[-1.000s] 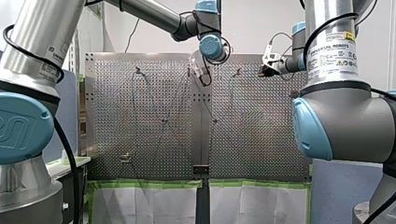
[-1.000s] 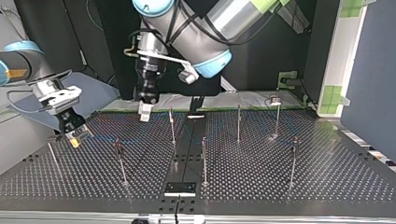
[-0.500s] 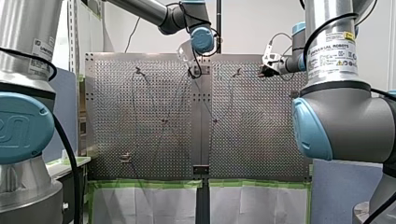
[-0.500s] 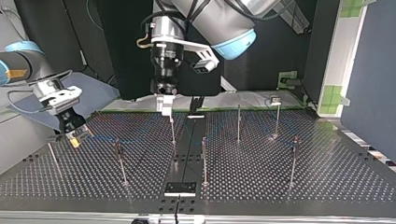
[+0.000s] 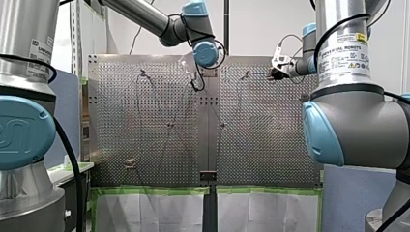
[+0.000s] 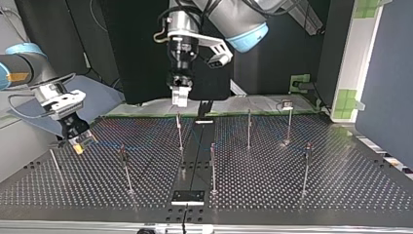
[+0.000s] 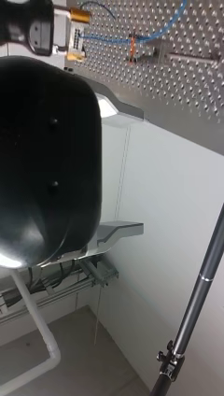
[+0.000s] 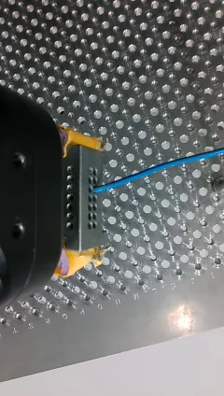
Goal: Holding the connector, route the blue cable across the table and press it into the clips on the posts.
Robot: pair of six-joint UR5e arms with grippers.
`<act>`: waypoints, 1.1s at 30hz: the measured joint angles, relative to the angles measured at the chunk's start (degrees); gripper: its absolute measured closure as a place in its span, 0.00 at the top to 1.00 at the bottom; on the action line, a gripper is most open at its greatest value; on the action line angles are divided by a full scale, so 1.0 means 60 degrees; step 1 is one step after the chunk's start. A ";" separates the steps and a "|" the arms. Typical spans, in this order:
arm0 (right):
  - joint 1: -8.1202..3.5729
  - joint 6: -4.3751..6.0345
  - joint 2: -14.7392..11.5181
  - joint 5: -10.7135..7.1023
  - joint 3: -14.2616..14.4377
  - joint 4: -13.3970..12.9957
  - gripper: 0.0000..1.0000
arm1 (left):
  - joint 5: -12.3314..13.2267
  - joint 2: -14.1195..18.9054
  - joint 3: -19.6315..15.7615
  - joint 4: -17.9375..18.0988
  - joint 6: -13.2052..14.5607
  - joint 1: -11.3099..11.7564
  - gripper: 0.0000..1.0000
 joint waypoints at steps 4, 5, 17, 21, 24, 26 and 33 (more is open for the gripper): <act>0.0000 0.0000 0.0008 0.0000 -0.0001 -0.0002 0.00 | -0.0001 0.0000 -0.0364 0.0360 0.0020 -0.0003 1.00; 0.0000 0.0000 0.0009 0.0000 0.0000 -0.0001 0.00 | -0.0001 0.0000 -0.0451 0.0443 0.0025 -0.0001 1.00; 0.0000 0.0022 0.0026 -0.0001 0.0001 0.0018 0.00 | 0.0002 -0.0001 -0.1505 0.1255 0.0019 0.0009 1.00; -0.0010 0.0029 0.0034 0.0002 0.0000 0.0019 0.00 | 0.0002 0.0001 -0.1889 0.1279 0.0004 0.0011 1.00; -0.0027 0.0026 0.0039 0.0017 0.0000 0.0014 0.00 | 0.0002 0.0000 -0.2139 0.1282 -0.0003 0.0011 1.00; -0.0037 0.0016 0.0047 0.0023 0.0000 0.0010 0.00 | 0.0002 0.0001 -0.2308 0.1283 -0.0004 0.0012 1.00; -0.0038 -0.0009 0.0057 0.0036 0.0000 0.0019 0.00 | 0.0002 0.0001 -0.2972 0.1284 -0.0006 0.0011 1.00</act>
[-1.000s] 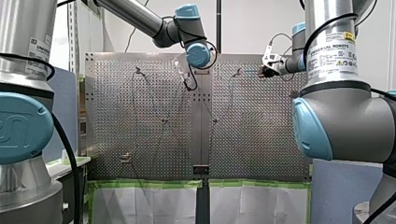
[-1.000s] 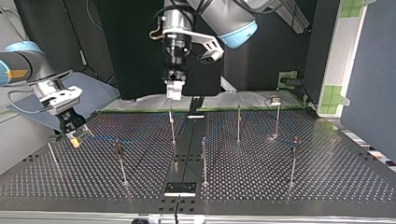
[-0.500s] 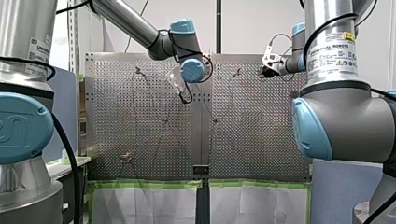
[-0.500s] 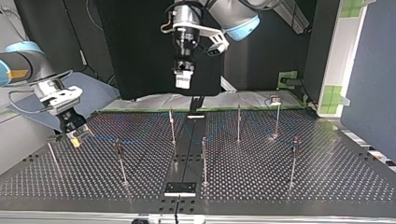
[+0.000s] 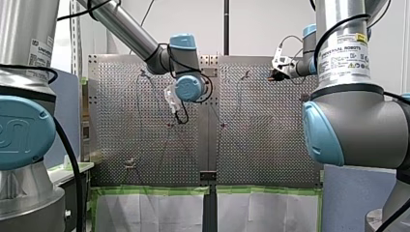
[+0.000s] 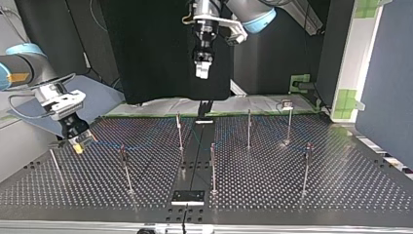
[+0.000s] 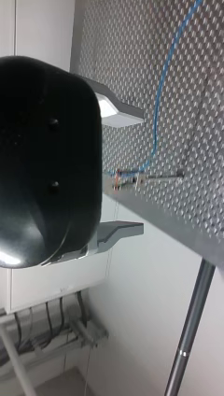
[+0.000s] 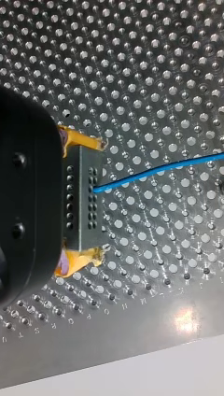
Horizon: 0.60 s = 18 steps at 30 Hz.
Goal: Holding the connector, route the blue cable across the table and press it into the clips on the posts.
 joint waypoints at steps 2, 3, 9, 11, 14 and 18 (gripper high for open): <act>-0.0003 -0.0002 0.0007 -0.0002 0.0000 0.0001 0.00 | 0.0000 0.0000 -0.0173 0.0000 0.0000 -0.0001 1.00; -0.0003 -0.0003 0.0009 -0.0004 0.0000 0.0001 0.00 | 0.0000 0.0000 -0.0286 0.0000 0.0000 -0.0001 1.00; -0.0005 -0.0004 0.0011 -0.0006 0.0000 0.0001 0.00 | 0.0001 0.0000 -0.0834 0.0000 0.0000 -0.0001 1.00; -0.0005 -0.0003 0.0012 -0.0007 0.0000 0.0002 0.00 | 0.0001 0.0001 -0.0984 0.0000 0.0000 -0.0001 1.00; 0.0004 -0.0003 0.0012 -0.0007 0.0000 0.0001 0.00 | 0.0001 0.0000 -0.1249 0.0004 0.0000 0.0000 1.00; -0.0004 0.0003 0.0014 -0.0007 0.0001 0.0001 0.00 | 0.0003 0.0001 -0.1635 0.0003 0.0000 0.0001 1.00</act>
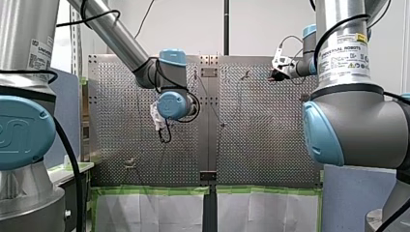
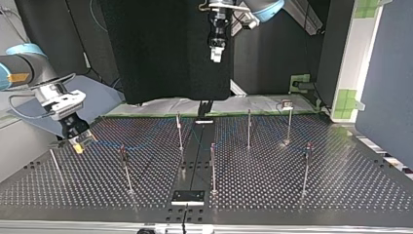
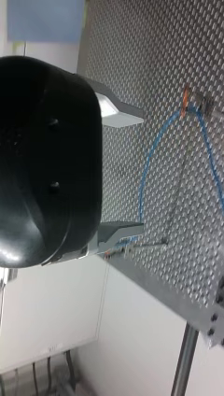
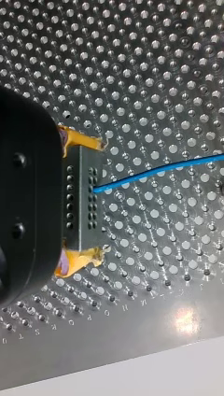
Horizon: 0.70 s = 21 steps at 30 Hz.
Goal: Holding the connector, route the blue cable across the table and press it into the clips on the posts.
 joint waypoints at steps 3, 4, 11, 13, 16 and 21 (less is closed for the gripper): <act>-0.0009 0.0011 0.0005 -0.0001 0.0000 0.0000 0.00 | 0.0002 -0.0001 -0.0267 -0.0002 0.0000 -0.0001 1.00; -0.0010 0.0014 0.0008 -0.0001 0.0000 0.0000 0.00 | 0.0001 0.0000 -0.0343 -0.0003 0.0000 -0.0001 1.00; 0.0007 0.0011 0.0012 -0.0001 -0.0001 0.0013 0.00 | 0.0002 -0.0001 -0.0901 -0.0003 0.0000 -0.0002 1.00; 0.0013 0.0006 0.0016 0.0006 0.0003 0.0014 0.00 | 0.0000 -0.0001 -0.0989 -0.0003 0.0000 -0.0003 1.00; 0.0038 -0.0015 0.0022 0.0021 0.0007 0.0032 0.00 | 0.0004 -0.0006 -0.1035 -0.0003 0.0000 0.0000 1.00; 0.0065 -0.0032 0.0026 0.0028 0.0003 0.0055 0.00 | 0.0010 -0.0003 -0.1048 -0.0003 0.0000 0.0008 1.00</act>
